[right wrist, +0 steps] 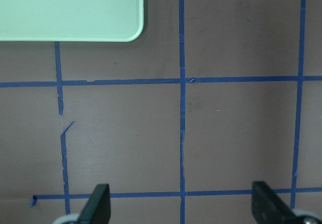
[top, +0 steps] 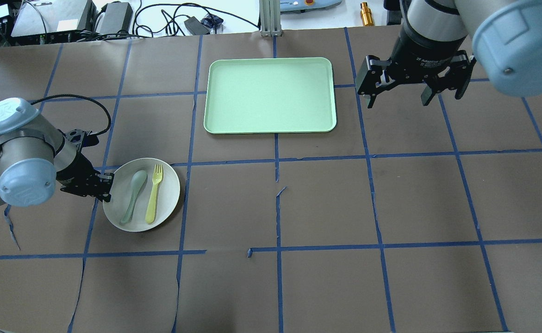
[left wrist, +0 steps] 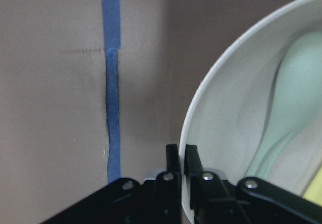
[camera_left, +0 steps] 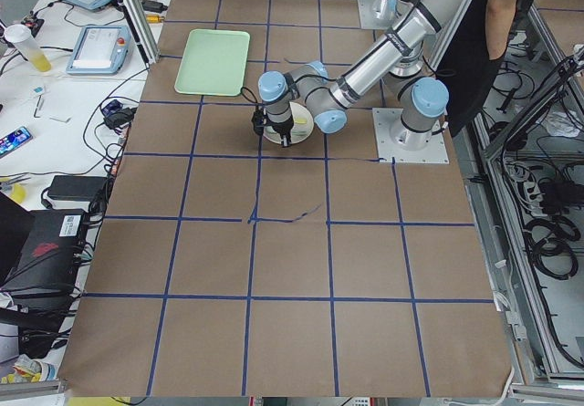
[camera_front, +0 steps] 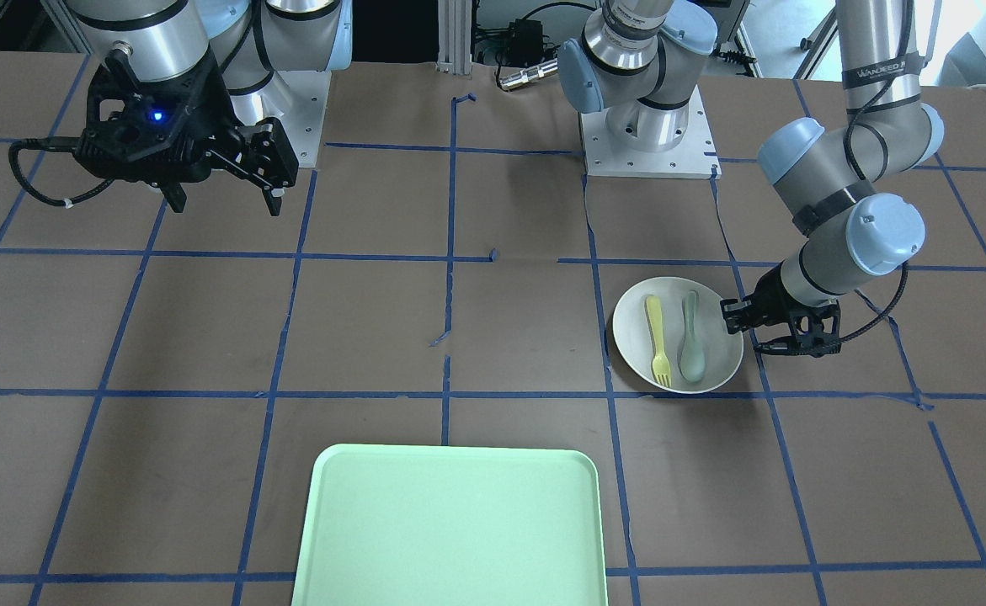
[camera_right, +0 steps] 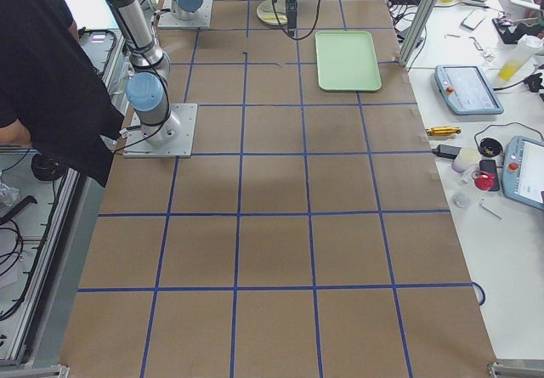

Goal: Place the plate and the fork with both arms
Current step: 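Move the left gripper down to the rim of the white plate, then close the left gripper on the plate rim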

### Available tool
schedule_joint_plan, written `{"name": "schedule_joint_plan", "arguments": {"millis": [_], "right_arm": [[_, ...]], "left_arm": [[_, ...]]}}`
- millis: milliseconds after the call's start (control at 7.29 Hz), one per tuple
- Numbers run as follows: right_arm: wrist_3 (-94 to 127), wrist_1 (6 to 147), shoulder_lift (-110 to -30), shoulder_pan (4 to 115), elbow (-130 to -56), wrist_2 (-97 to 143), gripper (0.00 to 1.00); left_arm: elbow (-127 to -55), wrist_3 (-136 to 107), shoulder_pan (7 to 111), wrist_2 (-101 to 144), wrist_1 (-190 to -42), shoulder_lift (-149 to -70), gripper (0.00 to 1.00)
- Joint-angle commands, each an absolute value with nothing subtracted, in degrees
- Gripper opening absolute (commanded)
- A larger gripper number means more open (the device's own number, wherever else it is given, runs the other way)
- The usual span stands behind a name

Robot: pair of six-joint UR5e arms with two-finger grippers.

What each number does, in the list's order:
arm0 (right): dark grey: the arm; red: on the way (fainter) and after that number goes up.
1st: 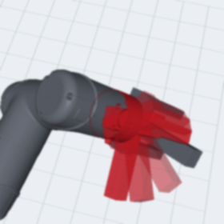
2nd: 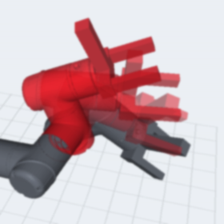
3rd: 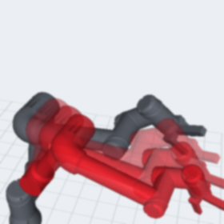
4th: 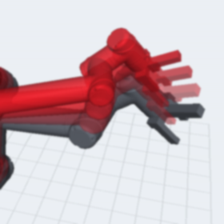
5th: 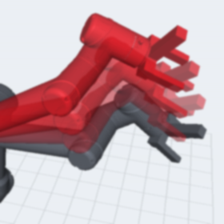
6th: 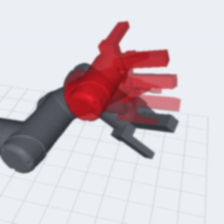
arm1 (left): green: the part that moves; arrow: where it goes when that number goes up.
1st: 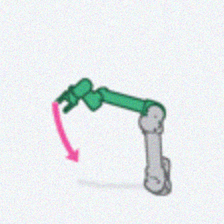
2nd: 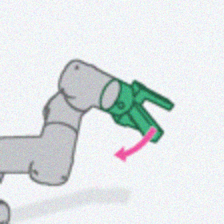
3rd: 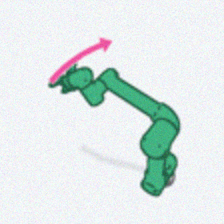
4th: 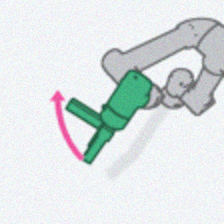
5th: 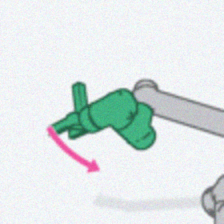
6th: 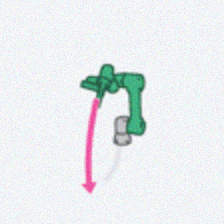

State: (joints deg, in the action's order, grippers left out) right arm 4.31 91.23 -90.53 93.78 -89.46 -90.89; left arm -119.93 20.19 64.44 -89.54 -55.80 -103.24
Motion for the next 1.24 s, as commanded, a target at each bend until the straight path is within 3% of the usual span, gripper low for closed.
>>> {"name": "schedule_joint_plan", "arguments": {"millis": [0, 824, 1098], "right_arm": [[4.31, 91.23, -90.53, 93.78, -89.47, -90.88, 1.0], [4.31, 91.23, -90.53, 93.78, -89.47, -90.88, 1.0], [4.31, 91.23, -90.53, 93.78, -89.56, -90.88, 1.0]], "left_arm": [[-119.79, 20.83, 60.05, -81.62, -56.42, -102.66, 0.0], [-109.7, 18.47, 60.81, -67.52, -67.42, -104.76, 0.0], [-101.3, 14.44, 69.47, -67.41, -68.03, -107.47, 0.0]]}}
